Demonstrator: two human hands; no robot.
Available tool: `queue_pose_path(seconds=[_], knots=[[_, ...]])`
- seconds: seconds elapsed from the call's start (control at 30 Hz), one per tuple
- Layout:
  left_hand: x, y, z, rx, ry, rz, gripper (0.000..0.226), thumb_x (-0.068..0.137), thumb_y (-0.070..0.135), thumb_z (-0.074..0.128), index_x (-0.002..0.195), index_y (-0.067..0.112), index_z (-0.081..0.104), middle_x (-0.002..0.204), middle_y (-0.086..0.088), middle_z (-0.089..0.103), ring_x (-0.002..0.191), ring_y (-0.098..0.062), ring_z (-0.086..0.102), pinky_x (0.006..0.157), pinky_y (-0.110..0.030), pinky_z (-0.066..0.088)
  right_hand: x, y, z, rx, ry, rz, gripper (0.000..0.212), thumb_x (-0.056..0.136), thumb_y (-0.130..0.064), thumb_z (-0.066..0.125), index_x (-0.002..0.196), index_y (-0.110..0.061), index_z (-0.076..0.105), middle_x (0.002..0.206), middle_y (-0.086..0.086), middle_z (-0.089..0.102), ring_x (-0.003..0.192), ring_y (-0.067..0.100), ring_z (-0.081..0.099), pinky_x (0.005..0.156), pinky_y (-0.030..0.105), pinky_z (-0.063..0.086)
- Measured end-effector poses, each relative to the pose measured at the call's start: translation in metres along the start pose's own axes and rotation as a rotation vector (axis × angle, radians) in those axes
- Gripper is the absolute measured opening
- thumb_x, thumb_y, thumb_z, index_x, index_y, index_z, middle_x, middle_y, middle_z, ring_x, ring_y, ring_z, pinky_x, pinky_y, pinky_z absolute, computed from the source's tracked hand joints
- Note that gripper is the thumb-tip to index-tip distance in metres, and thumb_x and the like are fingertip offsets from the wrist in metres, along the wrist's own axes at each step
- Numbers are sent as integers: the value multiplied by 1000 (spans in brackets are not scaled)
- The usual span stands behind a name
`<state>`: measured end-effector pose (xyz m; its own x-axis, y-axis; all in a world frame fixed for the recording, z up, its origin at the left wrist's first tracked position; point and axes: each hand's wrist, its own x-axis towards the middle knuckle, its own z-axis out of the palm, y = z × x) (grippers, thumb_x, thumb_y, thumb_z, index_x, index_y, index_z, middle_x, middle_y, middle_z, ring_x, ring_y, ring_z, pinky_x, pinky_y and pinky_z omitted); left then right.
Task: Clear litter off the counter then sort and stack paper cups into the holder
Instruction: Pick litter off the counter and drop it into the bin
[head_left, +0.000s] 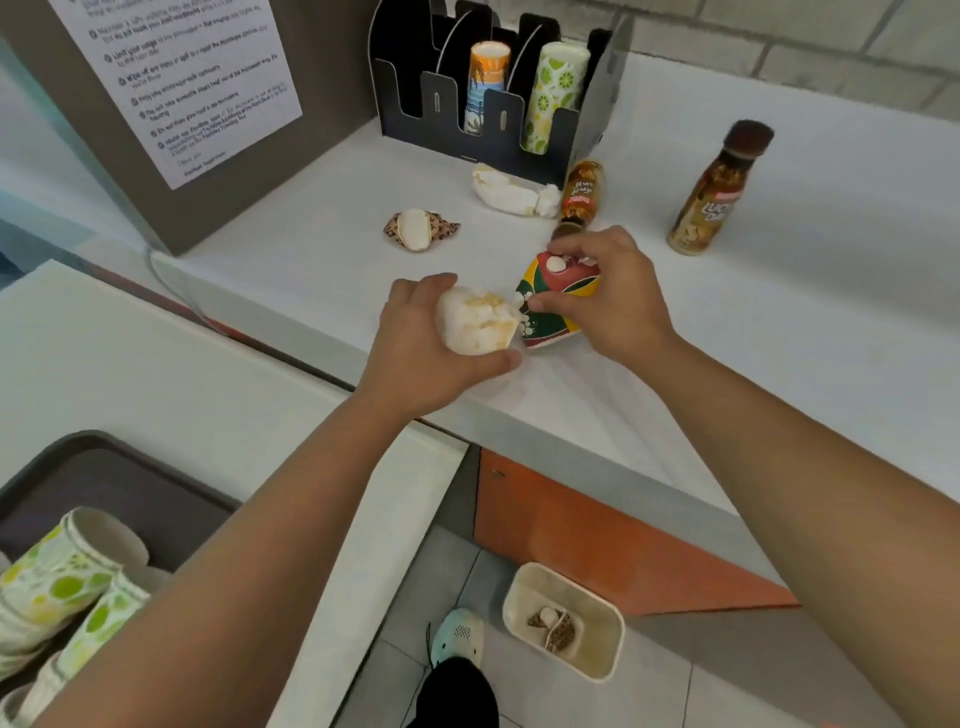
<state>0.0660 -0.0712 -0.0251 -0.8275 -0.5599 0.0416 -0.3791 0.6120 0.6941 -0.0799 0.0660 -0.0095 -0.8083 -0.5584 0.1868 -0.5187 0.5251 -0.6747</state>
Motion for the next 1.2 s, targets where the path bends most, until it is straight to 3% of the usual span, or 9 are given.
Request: queue_pose_path(seconds=[0.17, 0.37, 0.47, 0.63, 0.7, 0.9, 1.03, 1.2], knots=[[-56, 34, 19, -23, 30, 38, 102, 59, 57, 86, 143, 25, 38, 137, 0, 39, 124, -15, 44, 89, -21, 39, -69, 10, -52, 120, 167, 18, 51, 70, -29, 85, 117, -27, 63, 116, -7, 50, 102, 4, 51, 76, -2, 38], [-132, 70, 56, -42, -21, 119, 99, 58, 56, 86, 142, 27, 41, 135, 0, 41, 120, -11, 44, 89, -20, 36, -178, 41, -93, 135, 216, 19, 51, 69, -29, 86, 115, -26, 65, 111, -8, 49, 96, 0, 51, 77, -3, 39], [-167, 72, 79, -32, -101, 130, 99, 58, 54, 88, 143, 33, 43, 134, -1, 41, 116, -6, 42, 90, -20, 35, -227, 67, -98, 128, 220, 74, 52, 70, -32, 85, 117, -25, 64, 113, -10, 49, 101, 2, 52, 78, -2, 40], [-205, 56, 119, 43, -285, 134, 101, 54, 55, 89, 143, 36, 44, 135, -1, 39, 117, -5, 38, 95, -18, 31, -291, 109, -86, 109, 142, 131, 52, 67, -29, 87, 114, -24, 65, 110, -7, 51, 92, -10, 49, 76, -3, 36], [-211, 45, 140, 66, -346, 130, 102, 54, 55, 89, 143, 33, 44, 136, 0, 37, 122, -11, 39, 96, -20, 32, -308, 129, -72, 103, 114, 176, 52, 68, -26, 87, 115, -22, 65, 110, -6, 50, 90, -10, 49, 75, -5, 34], [-213, -24, 228, 82, -478, 94, 97, 55, 49, 91, 140, 27, 49, 118, 1, 35, 113, -14, 40, 97, -20, 33, -345, 207, 14, 65, 80, 299, 50, 73, -8, 82, 118, -19, 65, 112, -5, 47, 98, 6, 50, 79, -5, 34], [-206, -90, 304, 89, -540, 7, 96, 58, 45, 91, 141, 24, 49, 125, -4, 37, 120, -19, 42, 102, -21, 33, -362, 270, 87, 102, 74, 339, 47, 73, 0, 74, 117, -15, 67, 109, -3, 47, 94, 7, 49, 80, -4, 32], [-199, -178, 398, 140, -580, -54, 86, 64, 39, 89, 140, 21, 52, 130, -11, 39, 124, -23, 44, 95, -18, 31, -375, 348, 179, 87, 5, 402, 46, 75, -2, 71, 119, -16, 65, 109, -2, 46, 98, 13, 51, 81, 0, 32]])
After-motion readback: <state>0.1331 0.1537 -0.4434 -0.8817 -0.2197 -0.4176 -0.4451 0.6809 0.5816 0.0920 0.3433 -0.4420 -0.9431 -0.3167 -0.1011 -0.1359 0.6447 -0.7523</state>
